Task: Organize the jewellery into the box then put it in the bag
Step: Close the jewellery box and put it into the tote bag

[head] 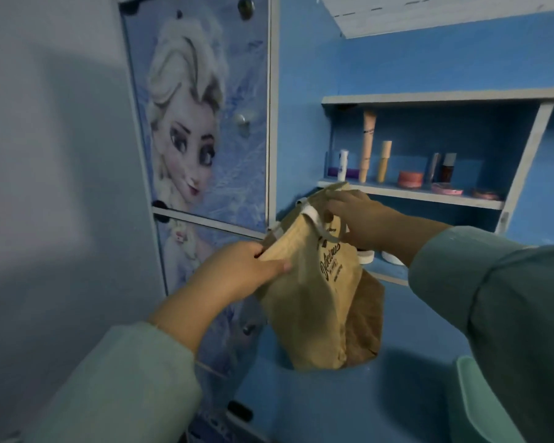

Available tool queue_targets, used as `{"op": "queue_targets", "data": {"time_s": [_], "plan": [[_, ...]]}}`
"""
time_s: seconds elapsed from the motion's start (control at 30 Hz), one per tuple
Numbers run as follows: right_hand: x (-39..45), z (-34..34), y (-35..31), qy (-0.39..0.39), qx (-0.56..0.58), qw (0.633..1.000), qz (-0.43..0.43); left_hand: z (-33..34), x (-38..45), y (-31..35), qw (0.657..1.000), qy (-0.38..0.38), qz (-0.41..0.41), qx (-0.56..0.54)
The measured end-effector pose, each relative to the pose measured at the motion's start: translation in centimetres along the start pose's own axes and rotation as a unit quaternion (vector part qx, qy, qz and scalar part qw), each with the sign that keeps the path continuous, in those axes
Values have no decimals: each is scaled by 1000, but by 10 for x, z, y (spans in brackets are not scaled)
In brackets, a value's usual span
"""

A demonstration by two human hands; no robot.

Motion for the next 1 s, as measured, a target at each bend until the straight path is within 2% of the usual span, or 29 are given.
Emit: {"op": "queue_targets", "data": {"time_s": [0.1, 0.3, 0.37, 0.5, 0.6, 0.67, 0.73, 0.8, 0.9, 1.0], "plan": [[4, 3, 3, 22, 43, 999, 25, -5, 2, 2, 998, -15, 28, 49], [-1, -7, 18, 78, -43, 996, 17, 2, 3, 10, 989, 12, 123, 76], [-20, -12, 28, 65, -52, 996, 16, 2, 4, 15, 984, 19, 159, 75], [-71, -28, 47, 38, -169, 985, -19, 1, 7, 37, 978, -1, 199, 56], [-108, -45, 49, 75, -263, 960, -67, 5, 14, 61, 981, -26, 193, -10], [-132, -50, 53, 52, -265, 960, -73, 11, 20, 83, 979, -33, 191, -64], [-155, -50, 62, 67, -256, 961, -77, 20, 24, 105, 977, -31, 208, -41], [-175, -53, 67, 59, -262, 962, -58, 28, 28, 125, 973, -16, 231, -13], [-199, -59, 67, -30, -253, 967, 0, 31, 33, 153, 969, 3, 246, 9], [-207, -68, 66, -59, -244, 966, 66, 17, 40, 178, 966, 16, 255, 27]]}}
Point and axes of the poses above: each hand's wrist, its own x-axis towards the middle knuckle, its own z-axis out of the palm, y = z × x, the point moved 1 cm from there along x, towards the middle knuckle, and after that the axes turned 8 degrees about -z, right-handed, at the moved point
